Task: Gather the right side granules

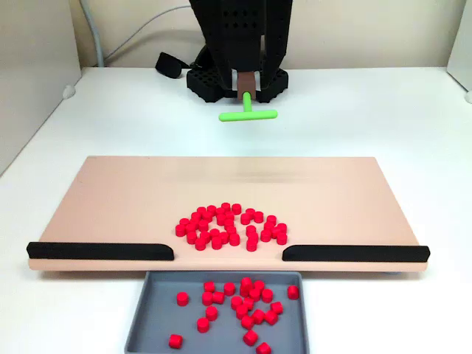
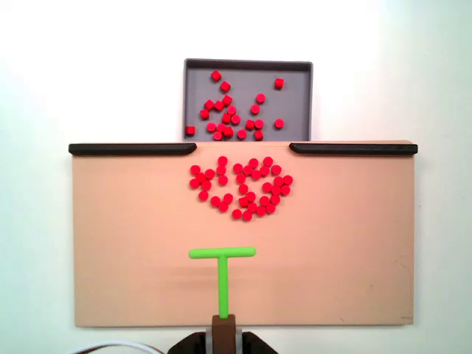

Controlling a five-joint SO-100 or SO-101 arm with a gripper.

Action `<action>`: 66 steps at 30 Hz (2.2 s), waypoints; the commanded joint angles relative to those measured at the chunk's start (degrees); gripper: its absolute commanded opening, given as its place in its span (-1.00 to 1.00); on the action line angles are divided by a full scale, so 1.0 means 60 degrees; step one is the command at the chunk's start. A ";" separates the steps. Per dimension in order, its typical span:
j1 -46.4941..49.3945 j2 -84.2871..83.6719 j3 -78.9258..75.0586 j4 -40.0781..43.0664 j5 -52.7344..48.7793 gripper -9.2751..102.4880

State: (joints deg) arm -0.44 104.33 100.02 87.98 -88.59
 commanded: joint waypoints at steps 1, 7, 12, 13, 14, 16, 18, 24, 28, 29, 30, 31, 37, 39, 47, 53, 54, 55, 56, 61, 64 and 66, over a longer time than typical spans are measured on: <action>0.0264 0.0264 -0.0190 -0.0059 -0.1099 -0.84; 0.0205 0.0293 -0.0190 -0.0059 -0.1099 -0.84; 0.0205 0.0293 -0.0190 -0.0059 -0.1099 -0.84; 0.0205 0.0293 -0.0190 -0.0059 -0.1099 -0.84; 0.0205 0.0293 -0.0190 -0.0059 -0.1099 -0.84; 0.0220 0.0293 -0.0190 -0.0059 -0.1113 -0.84; 0.0220 0.0293 -0.0190 -0.0073 -0.1113 -0.84; 0.0264 0.0322 -0.0190 -0.0073 -0.1187 -0.84; 0.0264 0.0322 -0.0190 -0.0073 -0.1216 -0.84; 0.0264 0.0322 -0.0190 -0.0073 -0.1230 -0.84; 0.0264 0.0322 -0.0190 -0.0073 -0.1230 -0.84; 0.0278 0.0322 -0.0190 -0.0073 -0.1230 -0.84; 0.0308 0.0337 -0.0190 -0.0073 -0.1245 -0.84; 0.0337 0.0337 -0.0190 -0.0073 -0.1260 -0.84; 0.0483 0.0293 -0.0190 -0.0073 -0.1289 -0.84; 0.0776 0.0220 -0.0190 -0.0073 -0.1025 -0.84; 0.0820 0.0220 -0.0190 -0.0073 -0.0981 -0.84; 0.0864 0.0220 -0.0190 -0.0073 -0.0908 -0.84; 0.0908 0.0220 -0.0190 -0.0073 -0.0894 -0.84; 0.0981 0.0249 -0.0190 -0.0073 -0.0586 -0.84; 0.1011 0.0234 -0.0190 -0.0073 -0.0454 -0.84; 0.1128 0.0190 -0.0190 -0.0073 -0.0483 -0.84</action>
State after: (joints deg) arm 5.27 104.33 100.02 87.80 -91.58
